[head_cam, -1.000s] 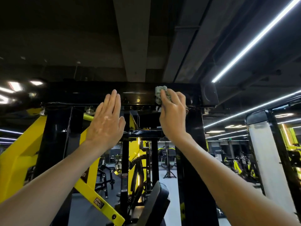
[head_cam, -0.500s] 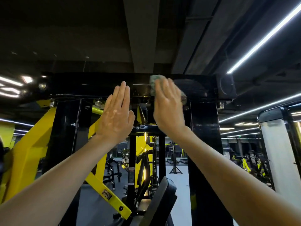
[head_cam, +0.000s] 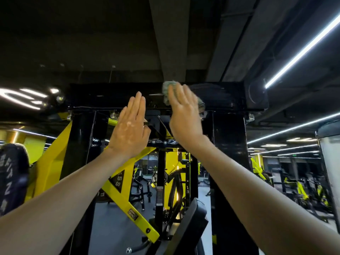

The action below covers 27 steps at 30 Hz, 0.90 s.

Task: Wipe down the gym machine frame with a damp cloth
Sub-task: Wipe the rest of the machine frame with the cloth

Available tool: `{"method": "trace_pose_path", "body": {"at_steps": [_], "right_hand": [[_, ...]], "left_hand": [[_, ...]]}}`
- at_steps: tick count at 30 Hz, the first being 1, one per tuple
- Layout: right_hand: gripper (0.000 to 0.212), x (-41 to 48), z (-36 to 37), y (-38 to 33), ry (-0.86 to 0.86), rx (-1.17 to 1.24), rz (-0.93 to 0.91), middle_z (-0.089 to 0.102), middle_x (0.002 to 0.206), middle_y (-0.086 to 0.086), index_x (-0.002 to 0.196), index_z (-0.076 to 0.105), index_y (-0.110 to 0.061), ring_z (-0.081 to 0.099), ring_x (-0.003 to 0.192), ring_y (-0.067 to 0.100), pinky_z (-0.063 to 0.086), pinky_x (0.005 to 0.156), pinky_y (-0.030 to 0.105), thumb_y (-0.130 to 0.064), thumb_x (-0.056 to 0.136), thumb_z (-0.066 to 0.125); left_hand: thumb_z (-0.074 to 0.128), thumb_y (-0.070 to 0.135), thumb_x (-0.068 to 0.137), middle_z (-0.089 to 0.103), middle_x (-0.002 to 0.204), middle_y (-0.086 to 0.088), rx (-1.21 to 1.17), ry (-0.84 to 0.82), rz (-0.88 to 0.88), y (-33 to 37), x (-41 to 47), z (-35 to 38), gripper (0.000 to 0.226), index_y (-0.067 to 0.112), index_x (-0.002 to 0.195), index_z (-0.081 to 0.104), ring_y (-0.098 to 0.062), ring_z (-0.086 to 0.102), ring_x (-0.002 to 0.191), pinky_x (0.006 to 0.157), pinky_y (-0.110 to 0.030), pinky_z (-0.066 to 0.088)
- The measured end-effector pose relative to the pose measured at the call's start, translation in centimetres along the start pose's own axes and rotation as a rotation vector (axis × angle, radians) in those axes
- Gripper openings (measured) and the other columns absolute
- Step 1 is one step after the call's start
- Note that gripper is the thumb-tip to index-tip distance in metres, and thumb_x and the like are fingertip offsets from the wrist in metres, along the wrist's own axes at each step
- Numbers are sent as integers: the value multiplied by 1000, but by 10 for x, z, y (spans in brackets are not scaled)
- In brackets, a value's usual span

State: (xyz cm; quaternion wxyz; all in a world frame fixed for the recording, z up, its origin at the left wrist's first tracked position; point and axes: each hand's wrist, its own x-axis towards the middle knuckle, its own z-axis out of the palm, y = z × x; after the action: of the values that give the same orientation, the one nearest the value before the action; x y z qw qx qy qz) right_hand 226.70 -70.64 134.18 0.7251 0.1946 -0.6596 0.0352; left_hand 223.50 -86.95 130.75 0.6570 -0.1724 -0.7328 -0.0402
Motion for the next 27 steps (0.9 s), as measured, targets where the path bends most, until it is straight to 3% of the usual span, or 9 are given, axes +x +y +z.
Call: {"method": "trace_pose_path", "body": {"at_steps": [4, 8, 11, 15, 18, 20, 24, 27], "right_hand": [[75, 6, -20, 25, -124, -27, -88, 30, 158, 13, 152, 31, -8, 22, 147, 32, 16, 122, 42, 13, 83, 51], [76, 0, -40, 67, 6, -97, 119, 32, 156, 14, 151, 33, -6, 25, 145, 33, 22, 120, 48, 17, 81, 51], [74, 2, -23, 40, 60, -81, 207, 32, 156, 14, 150, 34, -5, 26, 144, 35, 20, 120, 47, 15, 82, 54], [72, 5, 7, -12, 18, -21, 21, 40, 150, 18, 146, 42, -2, 32, 141, 38, 24, 119, 49, 16, 78, 58], [75, 5, 0, -2, -58, -40, -66, 38, 153, 16, 147, 40, -4, 30, 143, 36, 20, 118, 42, 20, 77, 55], [78, 2, -9, 14, -33, -83, -15, 36, 155, 13, 149, 38, -6, 28, 145, 33, 16, 119, 38, 21, 78, 53], [74, -1, 2, -5, 152, -65, 272, 33, 157, 11, 150, 36, -8, 24, 146, 31, 5, 120, 35, 19, 82, 49], [71, 9, 32, -56, 162, 21, 201, 44, 147, 11, 143, 46, -6, 32, 139, 30, 12, 119, 36, 18, 77, 52]], "left_hand": [[44, 22, 99, -8, 166, -11, -9, -16, 5, -2, 0, -2, 76, 4, 157, -2, -24, -5, 153, 122, -36, 3], [43, 20, 100, -6, 166, -11, -42, -29, 45, -8, 1, -2, 73, 4, 157, 1, -24, -2, 153, 124, -39, 7], [40, 21, 101, -4, 166, -10, -15, -23, 99, -19, 1, -2, 69, 5, 157, 3, -23, 1, 153, 124, -39, 9], [26, 31, 98, 5, 166, -10, 28, 13, 138, -35, 6, -2, 66, 6, 157, 11, -23, 8, 153, 123, -41, 13], [28, 30, 102, 1, 166, -10, 27, 26, 93, -51, 9, -4, 64, 5, 157, 6, -23, 4, 153, 123, -38, 6], [25, 33, 102, 0, 166, -11, 38, 46, 77, -64, 9, -8, 65, 4, 156, 5, -24, 3, 153, 122, -36, 3], [22, 35, 99, 7, 165, -13, 37, 48, 83, -87, 3, -8, 67, 2, 156, 10, -25, 8, 152, 121, -37, 7], [27, 32, 100, 10, 165, -15, 26, 54, 103, -93, 1, -2, 65, 1, 155, 12, -26, 10, 152, 122, -39, 10]]}}
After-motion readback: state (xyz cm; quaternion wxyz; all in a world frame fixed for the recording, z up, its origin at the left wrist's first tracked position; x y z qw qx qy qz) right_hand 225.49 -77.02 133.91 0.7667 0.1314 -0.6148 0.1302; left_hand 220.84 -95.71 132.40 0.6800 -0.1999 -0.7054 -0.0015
